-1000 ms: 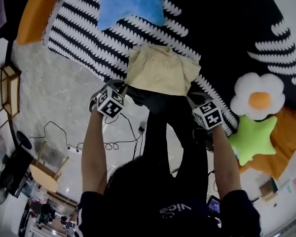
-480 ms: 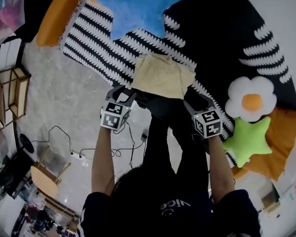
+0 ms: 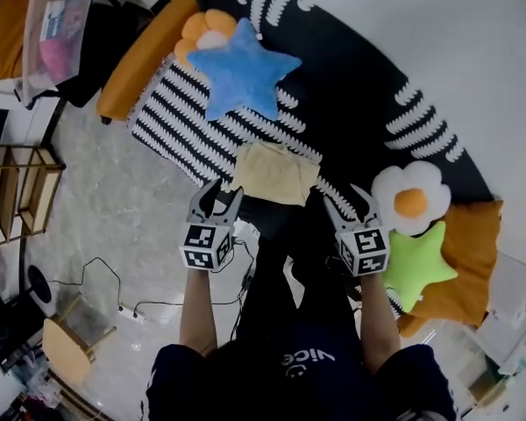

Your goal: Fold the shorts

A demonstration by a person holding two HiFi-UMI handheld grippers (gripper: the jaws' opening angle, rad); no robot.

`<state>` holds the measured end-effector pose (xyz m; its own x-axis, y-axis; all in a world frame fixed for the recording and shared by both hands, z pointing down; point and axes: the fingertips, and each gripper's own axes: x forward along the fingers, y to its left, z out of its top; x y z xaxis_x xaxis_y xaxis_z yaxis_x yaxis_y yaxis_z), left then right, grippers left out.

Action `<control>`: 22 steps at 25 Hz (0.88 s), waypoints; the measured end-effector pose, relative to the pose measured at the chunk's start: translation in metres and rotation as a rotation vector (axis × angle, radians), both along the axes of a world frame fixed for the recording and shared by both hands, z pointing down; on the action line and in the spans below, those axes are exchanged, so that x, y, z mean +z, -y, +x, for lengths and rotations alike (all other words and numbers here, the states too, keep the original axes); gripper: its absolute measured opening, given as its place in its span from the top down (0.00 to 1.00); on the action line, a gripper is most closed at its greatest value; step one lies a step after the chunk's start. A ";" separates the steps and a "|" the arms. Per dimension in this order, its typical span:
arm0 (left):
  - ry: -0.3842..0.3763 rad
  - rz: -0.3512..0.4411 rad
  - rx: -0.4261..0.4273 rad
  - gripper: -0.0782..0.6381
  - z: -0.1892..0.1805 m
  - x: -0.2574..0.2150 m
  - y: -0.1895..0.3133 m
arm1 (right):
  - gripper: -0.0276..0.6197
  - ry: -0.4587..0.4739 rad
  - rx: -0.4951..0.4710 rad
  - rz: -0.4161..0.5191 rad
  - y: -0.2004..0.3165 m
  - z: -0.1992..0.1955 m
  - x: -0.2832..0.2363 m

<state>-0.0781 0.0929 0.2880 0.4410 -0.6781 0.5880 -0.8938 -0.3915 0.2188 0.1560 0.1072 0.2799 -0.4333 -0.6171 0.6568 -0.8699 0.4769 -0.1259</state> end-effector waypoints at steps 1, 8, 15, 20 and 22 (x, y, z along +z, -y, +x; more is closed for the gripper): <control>-0.008 0.032 -0.003 0.62 0.004 -0.018 0.002 | 0.60 -0.006 0.005 0.042 0.004 0.003 -0.018; 0.007 0.225 0.069 0.60 0.038 -0.137 -0.011 | 0.55 -0.055 -0.043 0.265 0.006 0.012 -0.137; -0.137 0.448 0.001 0.59 0.059 -0.249 -0.008 | 0.54 0.002 -0.030 0.448 0.001 0.019 -0.234; -0.118 0.582 0.004 0.59 0.074 -0.311 -0.017 | 0.54 0.032 -0.008 0.597 -0.004 0.026 -0.299; -0.080 0.622 0.010 0.59 0.078 -0.326 -0.018 | 0.53 0.067 0.007 0.652 -0.007 0.027 -0.321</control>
<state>0.0001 0.1112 -0.0377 0.4755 -0.8784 0.0494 -0.8797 -0.4754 0.0130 0.1829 0.1143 -0.0407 -0.4546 -0.8828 0.1184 -0.8738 0.4678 0.1330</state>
